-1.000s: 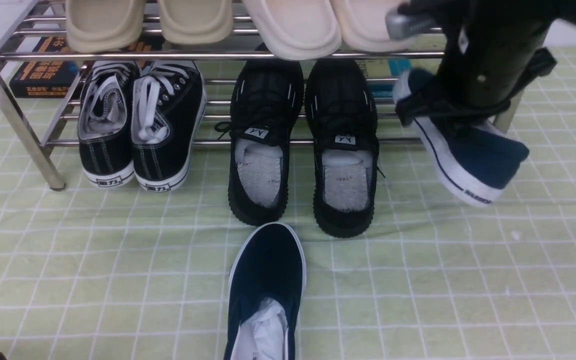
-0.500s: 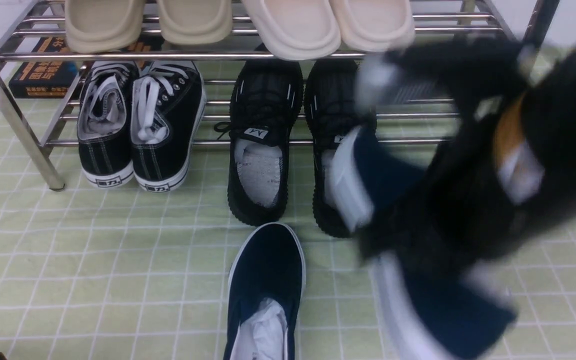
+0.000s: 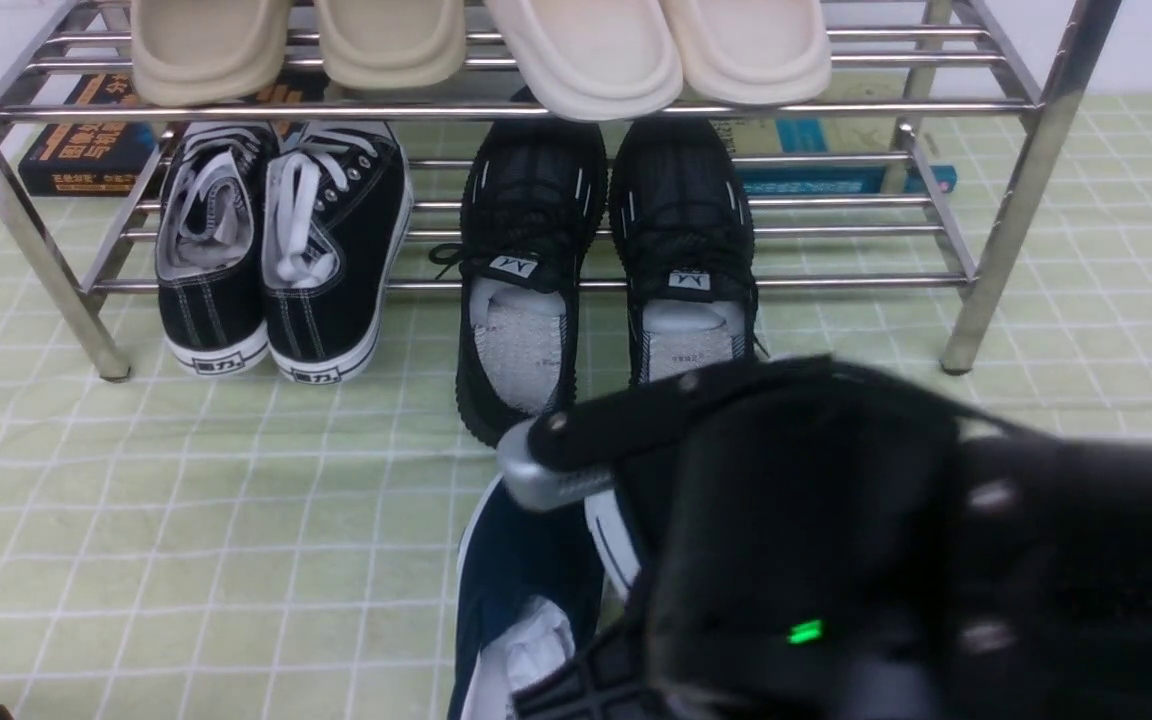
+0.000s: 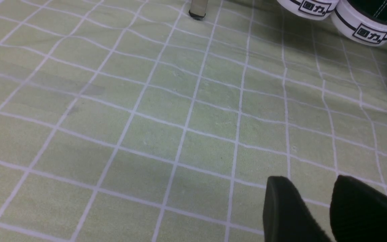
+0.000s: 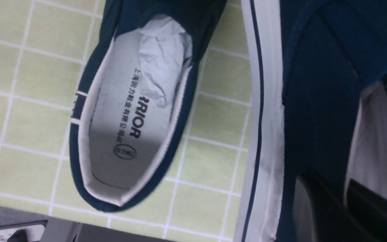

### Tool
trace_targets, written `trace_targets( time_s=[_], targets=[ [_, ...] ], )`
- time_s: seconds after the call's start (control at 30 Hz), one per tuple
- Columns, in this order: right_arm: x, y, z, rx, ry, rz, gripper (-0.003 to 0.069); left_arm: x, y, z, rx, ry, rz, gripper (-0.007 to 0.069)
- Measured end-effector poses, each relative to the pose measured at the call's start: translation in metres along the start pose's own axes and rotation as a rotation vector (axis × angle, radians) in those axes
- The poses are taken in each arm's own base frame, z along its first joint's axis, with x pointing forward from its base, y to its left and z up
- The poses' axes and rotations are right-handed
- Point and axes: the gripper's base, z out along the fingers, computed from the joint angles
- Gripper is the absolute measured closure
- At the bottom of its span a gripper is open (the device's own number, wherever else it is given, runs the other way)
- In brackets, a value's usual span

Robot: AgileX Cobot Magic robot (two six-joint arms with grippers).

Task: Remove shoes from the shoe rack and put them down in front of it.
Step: Use the right arm to take out the clamped shoe from the shoe rack and put it down

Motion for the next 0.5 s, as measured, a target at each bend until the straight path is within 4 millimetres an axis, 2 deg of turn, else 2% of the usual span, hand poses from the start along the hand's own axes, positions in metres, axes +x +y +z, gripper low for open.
trace_targets(
  time_s=[0.2, 0.5],
  targets=[
    [0.0, 0.01, 0.019, 0.022, 0.0, 0.004, 0.0622, 0.0, 0.0, 0.0, 0.0, 0.0, 0.0, 0.0385],
    [0.004, 0.012, 0.031, 0.071, 0.04, 0.03, 0.0618, 0.0, 0.0, 0.0, 0.0, 0.0, 0.0, 0.0385]
  ],
)
